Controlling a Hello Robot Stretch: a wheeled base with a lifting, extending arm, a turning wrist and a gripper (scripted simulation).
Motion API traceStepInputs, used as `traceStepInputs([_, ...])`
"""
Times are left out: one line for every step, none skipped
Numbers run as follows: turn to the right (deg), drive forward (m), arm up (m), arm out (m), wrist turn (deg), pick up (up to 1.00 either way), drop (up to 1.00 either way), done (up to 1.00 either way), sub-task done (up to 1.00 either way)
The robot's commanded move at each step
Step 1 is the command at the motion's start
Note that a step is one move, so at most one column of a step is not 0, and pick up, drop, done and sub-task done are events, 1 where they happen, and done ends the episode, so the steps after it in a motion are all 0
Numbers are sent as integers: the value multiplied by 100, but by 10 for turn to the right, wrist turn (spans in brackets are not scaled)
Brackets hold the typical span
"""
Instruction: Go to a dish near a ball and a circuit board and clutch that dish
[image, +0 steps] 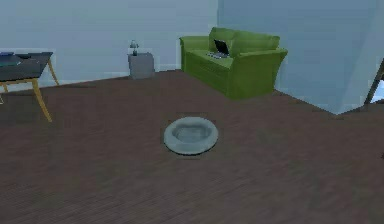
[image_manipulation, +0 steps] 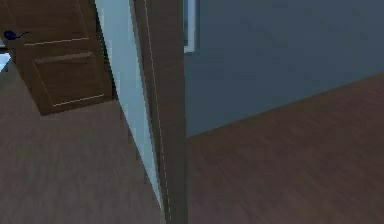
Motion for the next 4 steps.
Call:
traceStepInputs([120, 0, 0, 0, 0, 0, 0, 0, 0])
traceStepInputs([0, 35, 0, 0, 0, 0, 0, 0, 0])
traceStepInputs([330, 0, 0, 0, 0, 0, 0, 0, 0])
traceStepInputs([0, 100, 0, 0, 0, 0, 0, 0, 0])
